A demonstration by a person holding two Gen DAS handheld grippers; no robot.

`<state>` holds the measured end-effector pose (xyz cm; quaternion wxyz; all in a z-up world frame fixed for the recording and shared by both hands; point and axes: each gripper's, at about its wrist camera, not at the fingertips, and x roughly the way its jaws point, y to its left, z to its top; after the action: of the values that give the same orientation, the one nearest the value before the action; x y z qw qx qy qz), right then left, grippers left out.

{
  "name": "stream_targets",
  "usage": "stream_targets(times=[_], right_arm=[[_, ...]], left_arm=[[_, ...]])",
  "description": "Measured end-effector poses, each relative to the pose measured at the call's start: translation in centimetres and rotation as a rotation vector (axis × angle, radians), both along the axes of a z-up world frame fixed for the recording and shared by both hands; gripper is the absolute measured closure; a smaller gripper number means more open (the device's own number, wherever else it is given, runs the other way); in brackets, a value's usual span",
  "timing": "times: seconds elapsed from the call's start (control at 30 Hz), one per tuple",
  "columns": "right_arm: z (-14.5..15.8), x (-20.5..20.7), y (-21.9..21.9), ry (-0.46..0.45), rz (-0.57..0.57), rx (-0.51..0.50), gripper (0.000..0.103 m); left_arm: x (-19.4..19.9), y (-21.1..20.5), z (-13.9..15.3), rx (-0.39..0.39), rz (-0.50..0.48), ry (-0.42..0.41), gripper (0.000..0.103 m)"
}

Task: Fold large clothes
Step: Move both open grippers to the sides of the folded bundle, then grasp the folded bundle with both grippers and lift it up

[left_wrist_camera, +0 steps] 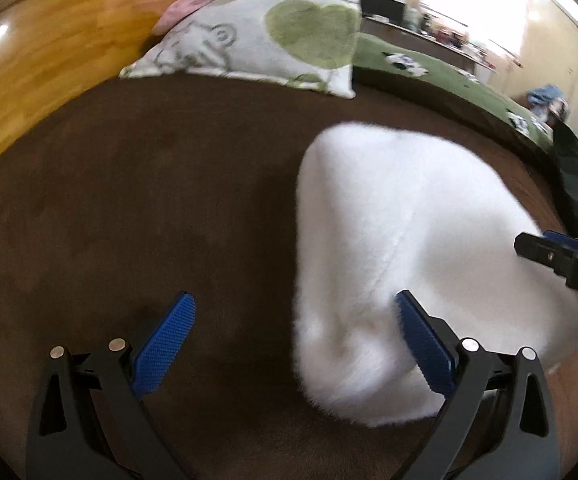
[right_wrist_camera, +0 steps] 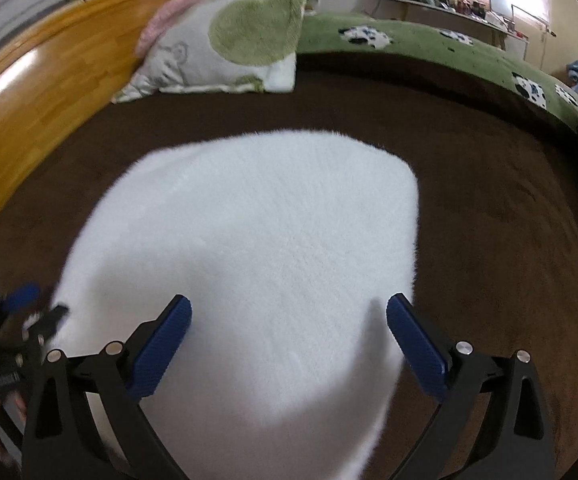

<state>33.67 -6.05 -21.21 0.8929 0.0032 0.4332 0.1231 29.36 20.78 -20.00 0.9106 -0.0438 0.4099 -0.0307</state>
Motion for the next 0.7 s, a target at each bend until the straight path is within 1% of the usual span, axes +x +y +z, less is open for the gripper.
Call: stream_targets(times=[0.07, 0.13, 0.2, 0.27, 0.33, 0.37, 0.4, 0.43, 0.47, 0.5, 0.57, 0.63, 0.7], right_arm=[[0.7, -0.2, -1.1, 0.003, -0.002, 0.044, 0.006], [1.1, -0.1, -2.7, 0.026, -0.006, 0.117, 0.006], [1.1, 0.3, -4.5, 0.068, -0.013, 0.2, 0.006], [0.8, 0.6, -5.7, 0.106, -0.012, 0.264, 0.006], [-0.1, 1.0, -7.1, 0.171, -0.01, 0.363, 0.006], [-0.7, 1.1, -7.6, 0.203, -0.01, 0.416, 0.006], [-1.6, 1.3, -8.5, 0.248, -0.013, 0.498, 0.006], [-2.1, 1.5, -9.0, 0.276, -0.02, 0.547, 0.006], [-2.8, 1.6, -9.5, 0.299, -0.026, 0.588, 0.006], [-3.4, 1.8, -10.0, 0.318, -0.032, 0.618, 0.006], [-4.6, 2.1, -10.6, 0.357, -0.036, 0.656, 0.006], [-5.8, 2.5, -10.7, 0.407, -0.022, 0.694, 0.006], [-6.6, 3.0, -10.6, 0.433, -0.015, 0.71, 0.006]], left_arm=[[0.7, 0.4, 1.3, -0.019, -0.036, 0.007, 0.006], [1.8, 1.1, 2.2, -0.043, -0.05, 0.029, 0.006], [3.4, 2.0, 2.3, -0.113, -0.075, 0.083, 0.006], [5.6, 3.0, 1.6, -0.209, -0.104, 0.157, 0.006], [7.5, 3.6, 0.4, -0.303, -0.132, 0.226, 0.006], [8.4, 3.9, -0.4, -0.365, -0.147, 0.259, 0.006], [9.2, 4.0, -1.3, -0.434, -0.163, 0.293, 0.007], [9.6, 4.1, -2.0, -0.486, -0.173, 0.313, 0.007], [10.1, 4.0, -2.7, -0.52, -0.176, 0.334, 0.007], [10.6, 3.6, -3.7, -0.537, -0.189, 0.365, 0.007], [11.3, 2.9, -5.2, -0.536, -0.211, 0.421, 0.007], [11.6, 2.0, -6.5, -0.59, -0.258, 0.469, 0.007], [11.7, 1.4, -6.6, -0.597, -0.291, 0.461, 0.007]])
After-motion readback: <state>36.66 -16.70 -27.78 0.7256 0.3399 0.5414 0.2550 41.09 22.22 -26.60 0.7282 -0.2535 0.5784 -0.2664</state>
